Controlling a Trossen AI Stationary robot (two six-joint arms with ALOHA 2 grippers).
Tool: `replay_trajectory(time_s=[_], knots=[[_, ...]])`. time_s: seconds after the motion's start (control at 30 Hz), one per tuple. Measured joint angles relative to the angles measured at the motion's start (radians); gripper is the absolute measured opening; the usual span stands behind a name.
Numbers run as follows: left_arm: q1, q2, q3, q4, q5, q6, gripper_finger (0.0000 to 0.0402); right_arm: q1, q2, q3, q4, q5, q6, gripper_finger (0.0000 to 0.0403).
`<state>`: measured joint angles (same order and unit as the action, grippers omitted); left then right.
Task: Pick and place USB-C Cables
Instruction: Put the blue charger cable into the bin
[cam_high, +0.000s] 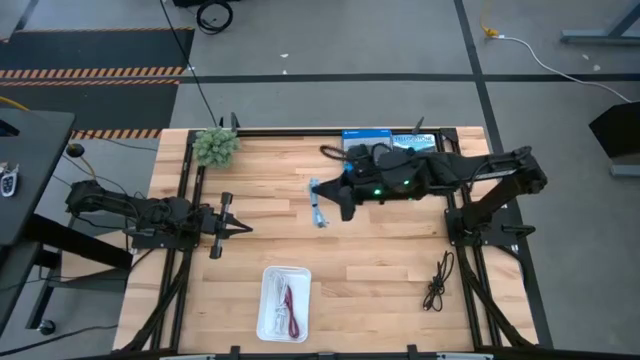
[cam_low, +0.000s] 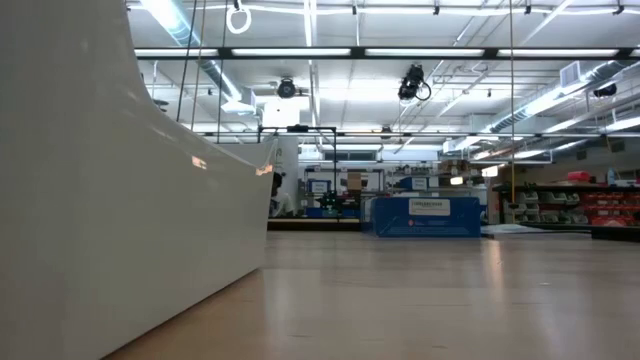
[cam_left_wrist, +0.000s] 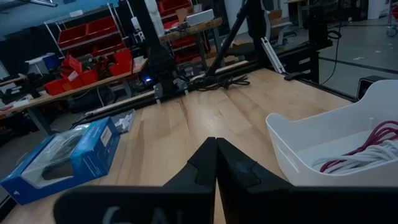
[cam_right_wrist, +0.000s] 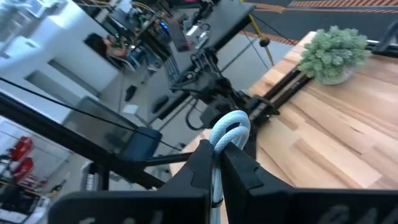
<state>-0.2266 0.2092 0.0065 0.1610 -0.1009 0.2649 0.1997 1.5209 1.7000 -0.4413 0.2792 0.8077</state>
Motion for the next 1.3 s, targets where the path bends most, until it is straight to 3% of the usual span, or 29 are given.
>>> replay_trajectory(time_s=[0.47,0.77,0.93,1.1,1.2,1.3], knots=[[0.000,0.000,0.000,-0.001,0.000,0.000,0.0011,0.041,0.225,-0.001,0.327,-0.060,0.066,0.0018],[0.000,0.000,0.000,-0.001,0.000,0.000,0.0011,0.092,0.367,0.009,0.577,-0.037,0.111,0.0018],[0.000,0.000,0.000,-0.001,0.000,0.000,0.0011,0.113,0.469,0.184,0.475,-0.035,0.067,0.0018],[0.000,0.000,0.000,-0.001,0.000,0.000,0.0011,0.122,0.587,0.457,0.221,-0.091,-0.088,0.0018],[0.000,0.000,0.000,-0.001,0.000,0.000,0.0011,0.121,0.644,0.562,0.151,-0.142,-0.242,0.0018],[0.000,0.000,0.000,-0.001,0.000,0.000,0.0011,0.128,0.674,0.596,0.141,-0.193,-0.499,0.0018]])
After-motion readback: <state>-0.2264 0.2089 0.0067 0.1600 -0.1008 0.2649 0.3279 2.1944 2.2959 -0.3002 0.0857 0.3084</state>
